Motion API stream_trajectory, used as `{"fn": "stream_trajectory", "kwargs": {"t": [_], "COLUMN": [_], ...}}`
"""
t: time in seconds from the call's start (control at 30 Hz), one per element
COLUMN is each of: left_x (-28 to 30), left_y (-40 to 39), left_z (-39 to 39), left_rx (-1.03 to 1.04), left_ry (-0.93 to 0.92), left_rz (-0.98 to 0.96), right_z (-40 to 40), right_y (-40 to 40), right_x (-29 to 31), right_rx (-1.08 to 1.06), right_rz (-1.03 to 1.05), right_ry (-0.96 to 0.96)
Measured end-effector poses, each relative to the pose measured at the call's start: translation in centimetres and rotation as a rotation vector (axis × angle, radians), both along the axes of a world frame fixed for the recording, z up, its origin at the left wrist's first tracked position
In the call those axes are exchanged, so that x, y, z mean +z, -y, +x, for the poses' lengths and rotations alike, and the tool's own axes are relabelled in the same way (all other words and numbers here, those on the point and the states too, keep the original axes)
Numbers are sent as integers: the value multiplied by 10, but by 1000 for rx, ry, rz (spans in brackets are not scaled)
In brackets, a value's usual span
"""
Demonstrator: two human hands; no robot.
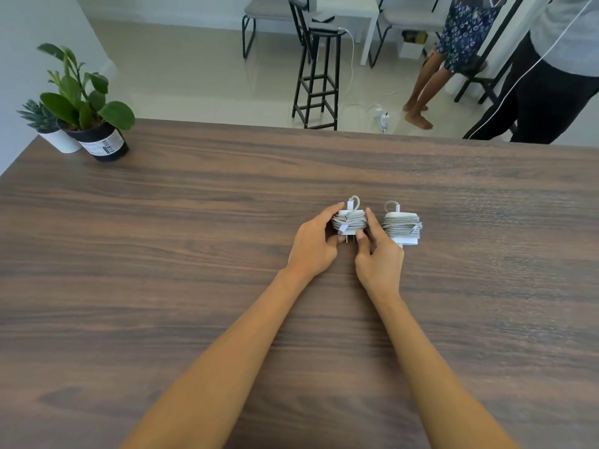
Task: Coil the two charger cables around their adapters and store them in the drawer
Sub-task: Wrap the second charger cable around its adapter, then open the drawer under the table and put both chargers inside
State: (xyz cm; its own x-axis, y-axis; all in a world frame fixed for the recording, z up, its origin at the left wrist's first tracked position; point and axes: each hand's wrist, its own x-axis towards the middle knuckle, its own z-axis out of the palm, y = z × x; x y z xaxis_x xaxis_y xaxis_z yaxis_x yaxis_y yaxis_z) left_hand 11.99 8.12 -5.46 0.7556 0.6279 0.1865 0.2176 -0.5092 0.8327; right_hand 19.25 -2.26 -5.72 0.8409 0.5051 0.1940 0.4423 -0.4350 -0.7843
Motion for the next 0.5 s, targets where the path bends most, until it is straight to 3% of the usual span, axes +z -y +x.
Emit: {"fn": "stream_trajectory", "kwargs": {"t": [0.23, 0.4, 0.5], "left_x": [5, 22, 32], "left_y": [2, 16, 28], "left_z": [-11, -43, -63], "left_rx": [20, 8, -8], "left_ry": [-113, -281, -358], "left_rz": [-8, -6, 96], "right_z": [-4, -20, -29], "right_y": [1, 19, 35], "right_x": [-2, 8, 14], "right_rx": [40, 100, 135], "right_rz": [64, -51, -113], "right_ry": [-21, 31, 76]}}
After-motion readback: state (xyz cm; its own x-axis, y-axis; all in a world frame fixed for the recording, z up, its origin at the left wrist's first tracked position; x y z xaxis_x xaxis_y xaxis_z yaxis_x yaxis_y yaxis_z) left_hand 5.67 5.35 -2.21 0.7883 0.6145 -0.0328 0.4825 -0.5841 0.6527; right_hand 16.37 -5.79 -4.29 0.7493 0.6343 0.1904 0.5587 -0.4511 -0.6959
